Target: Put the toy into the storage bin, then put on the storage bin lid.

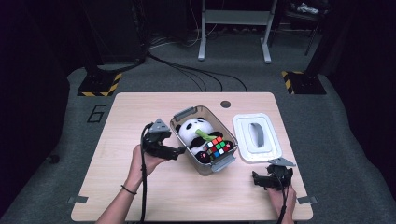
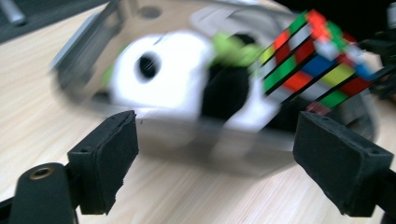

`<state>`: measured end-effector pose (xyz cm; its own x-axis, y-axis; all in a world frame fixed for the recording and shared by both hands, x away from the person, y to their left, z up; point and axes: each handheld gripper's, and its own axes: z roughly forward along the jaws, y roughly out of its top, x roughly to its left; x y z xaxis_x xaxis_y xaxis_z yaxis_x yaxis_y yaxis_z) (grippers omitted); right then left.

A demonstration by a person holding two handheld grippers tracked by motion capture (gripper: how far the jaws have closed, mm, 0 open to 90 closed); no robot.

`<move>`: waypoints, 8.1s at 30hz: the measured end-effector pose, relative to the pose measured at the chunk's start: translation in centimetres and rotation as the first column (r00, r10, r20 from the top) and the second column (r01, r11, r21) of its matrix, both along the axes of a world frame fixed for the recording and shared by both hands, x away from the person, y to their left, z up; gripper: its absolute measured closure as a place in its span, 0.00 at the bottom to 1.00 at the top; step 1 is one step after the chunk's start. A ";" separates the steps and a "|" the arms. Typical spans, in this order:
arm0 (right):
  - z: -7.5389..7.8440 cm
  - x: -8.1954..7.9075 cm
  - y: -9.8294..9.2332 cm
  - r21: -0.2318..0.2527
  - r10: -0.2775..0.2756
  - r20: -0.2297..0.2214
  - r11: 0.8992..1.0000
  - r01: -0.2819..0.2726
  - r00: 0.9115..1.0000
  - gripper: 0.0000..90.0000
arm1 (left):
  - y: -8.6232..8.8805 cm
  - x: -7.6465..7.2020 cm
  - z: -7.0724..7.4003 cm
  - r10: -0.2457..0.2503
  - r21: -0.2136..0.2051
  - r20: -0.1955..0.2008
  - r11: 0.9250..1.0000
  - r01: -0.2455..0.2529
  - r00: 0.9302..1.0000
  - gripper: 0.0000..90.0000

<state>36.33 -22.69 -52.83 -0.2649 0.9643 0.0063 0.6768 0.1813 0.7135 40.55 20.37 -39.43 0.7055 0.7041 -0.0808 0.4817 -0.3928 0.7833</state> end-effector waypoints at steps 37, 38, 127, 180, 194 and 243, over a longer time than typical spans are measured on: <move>3.7 14.2 0.4 0.031 -0.043 -0.063 0.998 0.045 0.997 0.42 | 8.2 -1.7 -13.7 0.385 0.127 -0.015 0.916 -0.380 0.923 0.00; 3.6 14.3 0.4 0.037 -0.044 -0.068 0.998 0.047 0.997 0.47 | 8.2 -1.7 -13.7 0.385 0.127 -0.016 0.916 -0.380 0.923 0.00; 22.6 10.2 12.0 0.050 0.276 0.018 0.960 -0.276 0.961 0.74 | 8.2 -1.8 -13.7 0.378 0.132 -0.017 0.919 -0.373 0.926 0.00; 18.3 10.3 17.9 0.059 0.350 -0.102 0.937 -0.345 0.931 0.25 | 8.1 -1.8 -13.7 0.378 0.127 -0.015 0.919 -0.373 0.926 0.00; 18.5 7.3 12.2 0.084 0.322 0.013 0.943 -0.322 0.947 0.03 | 8.1 -1.8 -13.7 0.376 0.129 -0.014 0.919 -0.372 0.926 0.00; -0.1 1.8 0.9 0.014 0.040 0.007 0.999 -0.040 0.999 0.00 | 8.1 -1.8 -13.7 0.381 0.129 -0.017 0.918 -0.376 0.924 0.00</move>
<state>38.14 -21.79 -52.89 -0.3029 0.9529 0.0176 0.6642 0.1978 0.7209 38.78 28.46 -53.09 0.3821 0.9241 -0.0011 0.6437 -0.2654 0.7178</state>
